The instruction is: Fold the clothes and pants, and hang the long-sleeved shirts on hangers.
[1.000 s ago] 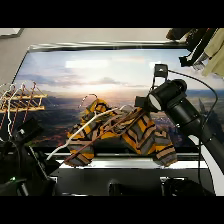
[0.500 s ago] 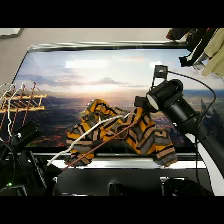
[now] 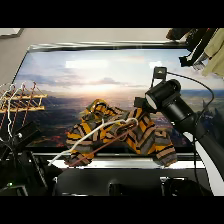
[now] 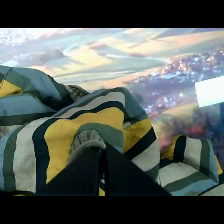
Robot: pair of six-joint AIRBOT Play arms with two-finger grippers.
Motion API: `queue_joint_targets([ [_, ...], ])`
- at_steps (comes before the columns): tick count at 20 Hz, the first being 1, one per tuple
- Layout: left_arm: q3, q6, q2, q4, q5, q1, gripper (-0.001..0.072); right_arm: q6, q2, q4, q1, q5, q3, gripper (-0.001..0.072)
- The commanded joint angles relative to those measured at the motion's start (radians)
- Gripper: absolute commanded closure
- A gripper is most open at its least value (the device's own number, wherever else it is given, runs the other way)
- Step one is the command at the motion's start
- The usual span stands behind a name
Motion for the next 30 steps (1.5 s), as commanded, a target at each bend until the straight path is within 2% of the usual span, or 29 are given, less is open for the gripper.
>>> queue_joint_targets([
  [1, 0.0, 0.024, -0.015, 0.085, 0.068, -0.001, 0.0682, 0.002, 0.01, 0.023, 0.0, 0.028, 0.001, 0.0685],
  [8, 0.0, 0.07, -0.111, 0.084, 0.137, -0.001, 0.0682, -0.018, 0.021, 0.038, 0.0, 0.044, 0.001, 0.0685],
  [18, 0.001, 0.246, -0.112, 0.076, 0.146, -0.001, 0.0682, -0.068, 0.027, 0.032, 0.0, 0.063, 0.096, 0.0685],
  [22, 0.022, 0.277, -0.09, 0.081, 0.15, -0.001, 0.0682, -0.103, 0.027, 0.01, 0.0, 0.135, 0.146, 0.0685],
  [26, 0.064, 0.278, -0.074, 0.156, 0.151, -0.001, 0.0682, -0.125, 0.03, 0.016, 0.0, 0.177, 0.179, 0.0685],
  [30, 0.062, 0.365, -0.085, 0.161, 0.159, -0.001, 0.0682, -0.119, 0.042, 0.068, 0.0, 0.179, 0.179, 0.0685],
])
